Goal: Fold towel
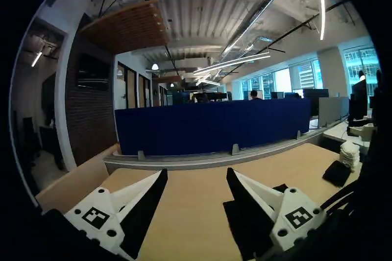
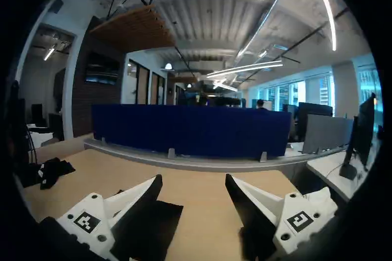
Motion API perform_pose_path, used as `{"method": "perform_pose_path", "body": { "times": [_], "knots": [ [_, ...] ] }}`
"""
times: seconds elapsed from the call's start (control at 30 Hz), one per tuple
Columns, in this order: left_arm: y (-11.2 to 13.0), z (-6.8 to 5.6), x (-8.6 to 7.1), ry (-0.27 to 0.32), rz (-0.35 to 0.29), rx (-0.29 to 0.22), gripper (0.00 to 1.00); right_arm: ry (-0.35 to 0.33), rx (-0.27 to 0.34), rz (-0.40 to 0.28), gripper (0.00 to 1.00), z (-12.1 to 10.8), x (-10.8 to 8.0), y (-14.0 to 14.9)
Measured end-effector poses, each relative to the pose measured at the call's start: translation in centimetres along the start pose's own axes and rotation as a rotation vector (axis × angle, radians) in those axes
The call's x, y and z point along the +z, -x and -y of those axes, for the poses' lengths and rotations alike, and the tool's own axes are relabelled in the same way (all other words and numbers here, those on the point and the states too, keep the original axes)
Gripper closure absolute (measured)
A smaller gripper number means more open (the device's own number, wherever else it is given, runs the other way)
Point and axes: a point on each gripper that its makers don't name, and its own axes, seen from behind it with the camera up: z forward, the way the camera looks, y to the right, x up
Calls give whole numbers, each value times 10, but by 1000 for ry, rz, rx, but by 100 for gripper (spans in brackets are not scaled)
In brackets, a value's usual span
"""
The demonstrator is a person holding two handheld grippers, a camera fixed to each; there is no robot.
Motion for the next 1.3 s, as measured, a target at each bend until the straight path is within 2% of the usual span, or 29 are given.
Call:
{"method": "perform_pose_path", "body": {
  "times": [0.17,0.37,0.57,0.67,0.87,1.3],
  "knots": [
    [4,-12,-2,54,41,42,11,-63,-19,54,0,14,-2,7],
    [14,-36,-6,148,96,102,11,-143,-61,140,0,30,-6,24],
    [24,-57,-12,231,146,114,11,-221,-116,218,0,48,-10,38],
    [29,-62,-15,249,170,112,11,-252,-135,238,0,57,-13,42],
    [37,-66,-18,264,188,114,11,-271,-140,263,0,65,-16,51],
    [69,-76,-23,298,236,148,11,-281,-135,299,0,64,-17,73]
  ]
}}
